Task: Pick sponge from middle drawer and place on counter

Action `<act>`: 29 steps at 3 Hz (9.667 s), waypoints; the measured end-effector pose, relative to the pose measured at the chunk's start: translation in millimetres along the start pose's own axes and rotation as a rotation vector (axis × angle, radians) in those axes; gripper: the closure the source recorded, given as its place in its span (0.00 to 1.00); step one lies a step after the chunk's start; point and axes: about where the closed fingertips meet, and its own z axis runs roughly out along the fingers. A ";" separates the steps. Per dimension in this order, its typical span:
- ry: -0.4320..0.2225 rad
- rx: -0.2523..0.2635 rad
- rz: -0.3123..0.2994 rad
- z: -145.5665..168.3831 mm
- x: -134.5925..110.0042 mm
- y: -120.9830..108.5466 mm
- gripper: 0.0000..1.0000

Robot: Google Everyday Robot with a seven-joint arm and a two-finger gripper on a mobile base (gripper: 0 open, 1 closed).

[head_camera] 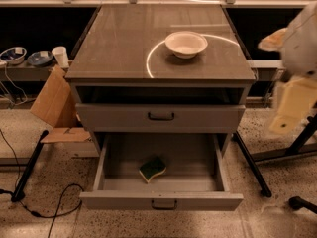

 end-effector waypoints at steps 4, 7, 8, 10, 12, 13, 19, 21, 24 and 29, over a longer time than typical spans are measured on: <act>0.102 -0.162 -0.659 237.0 -95.4 98.4 0.00; 0.168 -0.116 -0.811 294.8 -121.5 114.1 0.00; 0.172 -0.086 -0.864 322.9 -141.9 108.2 0.00; 0.165 -0.074 -1.000 395.6 -184.9 83.6 0.00; 0.161 -0.209 -1.060 487.2 -197.0 43.3 0.00; 0.170 -0.263 -1.043 538.8 -175.0 52.7 0.00; 0.025 -0.291 -0.935 635.7 -139.7 102.7 0.00; 0.157 -0.231 -0.887 652.8 -133.2 91.4 0.00; 0.279 -0.270 -0.877 680.7 -122.2 75.9 0.41; 0.314 -0.233 -0.875 514.4 -115.5 93.2 1.00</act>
Offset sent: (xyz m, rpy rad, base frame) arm 0.0128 0.1243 -0.1923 -0.2026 0.1827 0.4921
